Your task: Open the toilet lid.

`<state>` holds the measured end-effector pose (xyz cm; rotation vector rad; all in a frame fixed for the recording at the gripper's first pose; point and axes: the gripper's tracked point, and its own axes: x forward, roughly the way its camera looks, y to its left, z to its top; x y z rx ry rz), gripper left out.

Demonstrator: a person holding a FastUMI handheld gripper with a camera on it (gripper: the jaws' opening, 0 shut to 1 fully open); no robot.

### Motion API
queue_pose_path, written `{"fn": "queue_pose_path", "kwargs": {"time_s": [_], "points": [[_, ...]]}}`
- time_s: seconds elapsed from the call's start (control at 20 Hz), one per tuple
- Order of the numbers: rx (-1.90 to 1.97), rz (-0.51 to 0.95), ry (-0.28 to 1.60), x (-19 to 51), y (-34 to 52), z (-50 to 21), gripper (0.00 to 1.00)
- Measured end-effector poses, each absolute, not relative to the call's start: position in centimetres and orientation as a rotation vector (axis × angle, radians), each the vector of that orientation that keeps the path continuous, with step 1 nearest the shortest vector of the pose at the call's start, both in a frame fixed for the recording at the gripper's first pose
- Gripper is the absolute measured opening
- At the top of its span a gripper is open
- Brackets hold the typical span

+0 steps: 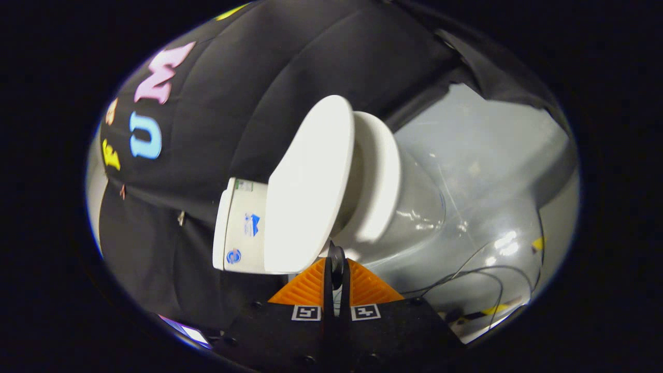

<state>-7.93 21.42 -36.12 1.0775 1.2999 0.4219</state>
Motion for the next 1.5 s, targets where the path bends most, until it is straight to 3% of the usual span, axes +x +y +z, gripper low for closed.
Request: {"fn": "queue_pose_path", "kwargs": {"time_s": [0.4,1.5], "points": [[0.86,0.576,1.096,-4.4,21.8,-27.3,0.07],[0.548,0.684,0.844,0.3,32.1,-11.4,0.08]]}}
